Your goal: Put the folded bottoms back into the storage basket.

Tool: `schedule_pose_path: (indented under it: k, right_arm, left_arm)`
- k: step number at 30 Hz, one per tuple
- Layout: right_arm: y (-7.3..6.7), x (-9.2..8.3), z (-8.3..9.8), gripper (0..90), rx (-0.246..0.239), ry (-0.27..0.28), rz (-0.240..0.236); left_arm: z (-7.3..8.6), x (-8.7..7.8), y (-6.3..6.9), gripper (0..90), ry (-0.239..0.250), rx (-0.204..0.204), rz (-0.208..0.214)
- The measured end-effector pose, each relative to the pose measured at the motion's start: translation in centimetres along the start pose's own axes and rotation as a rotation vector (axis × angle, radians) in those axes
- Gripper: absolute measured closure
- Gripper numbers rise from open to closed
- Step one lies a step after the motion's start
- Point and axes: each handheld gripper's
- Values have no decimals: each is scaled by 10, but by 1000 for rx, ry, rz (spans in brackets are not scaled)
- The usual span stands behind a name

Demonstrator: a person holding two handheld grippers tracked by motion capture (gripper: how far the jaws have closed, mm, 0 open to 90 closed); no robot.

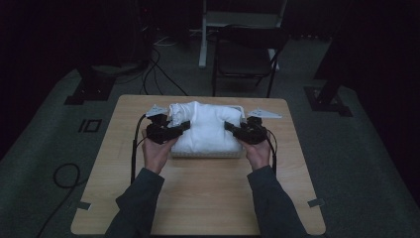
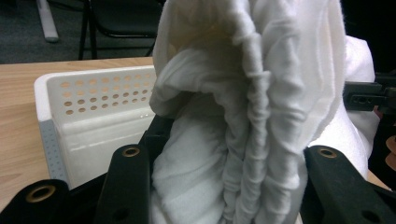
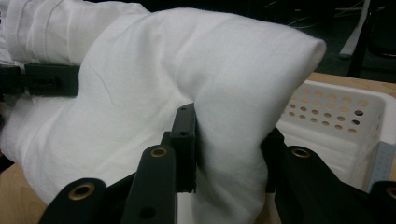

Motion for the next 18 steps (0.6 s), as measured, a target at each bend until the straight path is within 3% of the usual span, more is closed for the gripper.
schedule_pose_path:
  k: [18]
  right_arm:
    - [8,13,-1,689,-5,-4,31]
  left_arm:
    - [-1,16,-11,533,2,-13,-6]
Point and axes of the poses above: each handheld gripper's, and its own axes: x roughly forward along the jaws, z roughly out of its underside, y roughly to its right, and after that the axes turned 11 degrees about y, right-handed
